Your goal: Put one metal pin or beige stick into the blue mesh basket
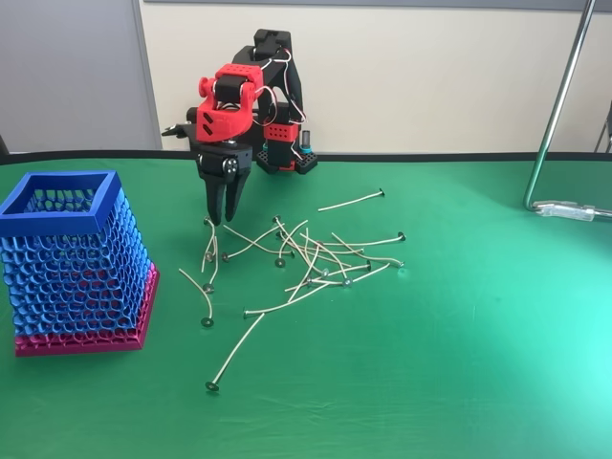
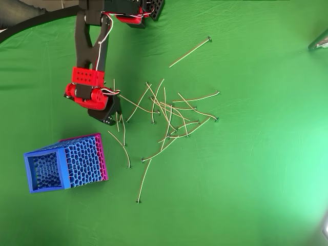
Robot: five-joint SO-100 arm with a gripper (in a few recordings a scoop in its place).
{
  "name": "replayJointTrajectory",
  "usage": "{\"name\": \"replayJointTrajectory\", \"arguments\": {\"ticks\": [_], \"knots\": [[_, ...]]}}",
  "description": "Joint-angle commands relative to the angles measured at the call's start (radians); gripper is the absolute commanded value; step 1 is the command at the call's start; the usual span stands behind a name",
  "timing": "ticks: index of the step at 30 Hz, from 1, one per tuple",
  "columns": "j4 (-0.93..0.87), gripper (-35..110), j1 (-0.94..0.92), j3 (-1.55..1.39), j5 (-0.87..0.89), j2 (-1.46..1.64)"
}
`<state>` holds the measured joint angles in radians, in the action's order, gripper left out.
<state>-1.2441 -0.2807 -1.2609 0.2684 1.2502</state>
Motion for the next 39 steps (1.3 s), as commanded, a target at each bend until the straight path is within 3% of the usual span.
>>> {"name": "replayJointTrajectory", "arguments": {"ticks": [1,39], "knots": [[0.011,18,-0.002,0.058,0.011,-0.023],[0.011,18,-0.003,0.190,0.009,-0.238]]}}
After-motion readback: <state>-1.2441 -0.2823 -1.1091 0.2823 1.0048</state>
